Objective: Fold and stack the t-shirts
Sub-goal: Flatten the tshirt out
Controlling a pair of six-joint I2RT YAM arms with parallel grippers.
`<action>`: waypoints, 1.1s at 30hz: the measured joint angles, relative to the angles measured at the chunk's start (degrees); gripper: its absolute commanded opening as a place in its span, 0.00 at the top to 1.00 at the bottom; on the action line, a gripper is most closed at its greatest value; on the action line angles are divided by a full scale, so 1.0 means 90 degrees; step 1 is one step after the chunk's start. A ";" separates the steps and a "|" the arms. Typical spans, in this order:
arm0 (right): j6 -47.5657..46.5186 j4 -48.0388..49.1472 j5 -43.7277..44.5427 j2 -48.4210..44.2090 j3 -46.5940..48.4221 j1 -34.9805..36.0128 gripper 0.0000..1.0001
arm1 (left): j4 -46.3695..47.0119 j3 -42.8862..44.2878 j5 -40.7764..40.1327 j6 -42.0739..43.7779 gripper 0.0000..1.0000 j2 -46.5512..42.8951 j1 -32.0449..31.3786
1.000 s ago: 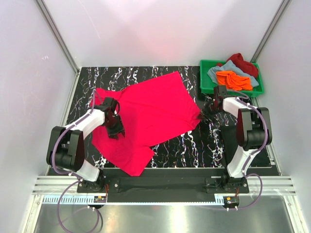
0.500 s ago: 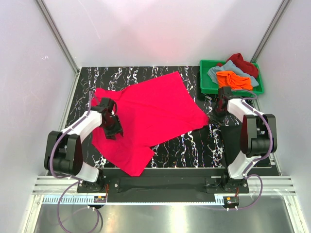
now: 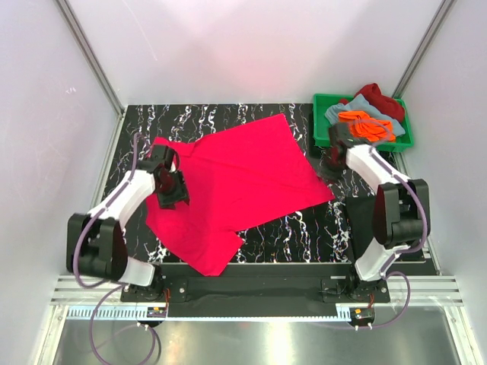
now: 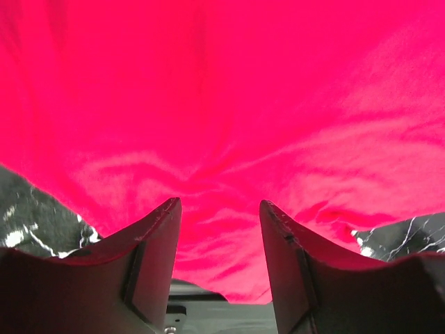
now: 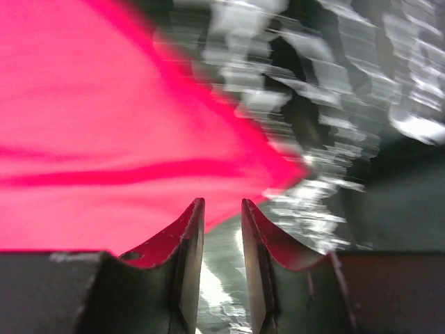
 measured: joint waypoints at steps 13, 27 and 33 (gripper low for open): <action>0.0022 0.0389 -0.1037 0.2572 0.2378 0.2166 0.67 | 0.0549 0.0194 0.0231 -0.0401 0.53 0.1860 -0.0347; -0.0053 0.0729 -0.1044 0.1481 0.0549 0.1268 0.65 | 0.0559 -0.0185 0.0692 -0.0486 0.39 0.1010 -0.0653; -0.0192 0.0396 -0.1256 0.1447 0.0726 0.1265 0.62 | 0.0884 0.1379 0.1073 -0.0389 0.43 0.1294 0.0138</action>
